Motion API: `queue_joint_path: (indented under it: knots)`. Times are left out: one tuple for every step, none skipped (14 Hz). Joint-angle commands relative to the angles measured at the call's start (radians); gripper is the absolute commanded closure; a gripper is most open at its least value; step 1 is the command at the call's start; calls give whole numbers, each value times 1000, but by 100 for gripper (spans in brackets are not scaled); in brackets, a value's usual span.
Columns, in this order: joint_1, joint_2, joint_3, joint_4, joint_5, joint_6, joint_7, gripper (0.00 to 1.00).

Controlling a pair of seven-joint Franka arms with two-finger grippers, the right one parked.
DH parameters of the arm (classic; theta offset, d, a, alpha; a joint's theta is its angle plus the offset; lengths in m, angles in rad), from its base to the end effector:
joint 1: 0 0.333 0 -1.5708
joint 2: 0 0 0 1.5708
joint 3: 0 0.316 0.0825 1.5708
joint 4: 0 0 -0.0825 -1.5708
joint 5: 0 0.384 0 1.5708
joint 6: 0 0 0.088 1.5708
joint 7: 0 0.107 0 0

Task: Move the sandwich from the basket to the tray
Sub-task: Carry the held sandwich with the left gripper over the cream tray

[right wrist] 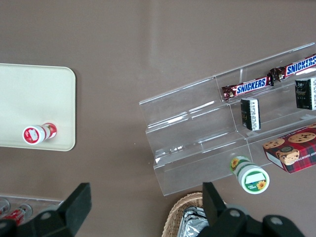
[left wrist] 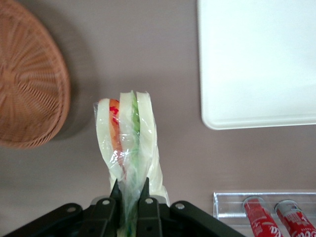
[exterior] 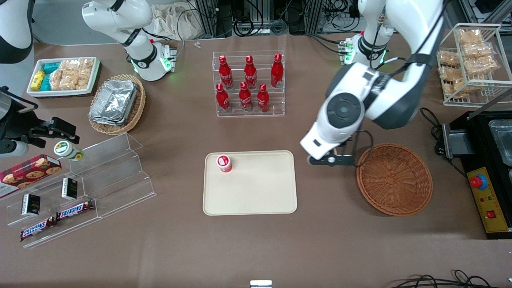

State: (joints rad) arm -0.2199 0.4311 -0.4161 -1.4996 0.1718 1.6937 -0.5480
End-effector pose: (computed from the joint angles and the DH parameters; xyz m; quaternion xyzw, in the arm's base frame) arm 0.5568 -0.3438 0.4217 -0.9935 0.0544 0.0839 0.0535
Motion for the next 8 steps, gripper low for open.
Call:
queue_joint_path:
  knots:
    - [-73,78,4,44,35,84,-3,100]
    - [-96,104,5,45,40,142,-19,100]
    - [-113,138,5,51,40,197,-36,100]
    - [-118,165,5,55,38,230,-42,100]
    - [-122,193,5,56,38,260,-43,100]
    - [-124,215,5,58,38,303,-43,100]
    - [-124,238,5,58,38,334,-40,100]
    - [-124,261,8,59,41,362,-39,100]
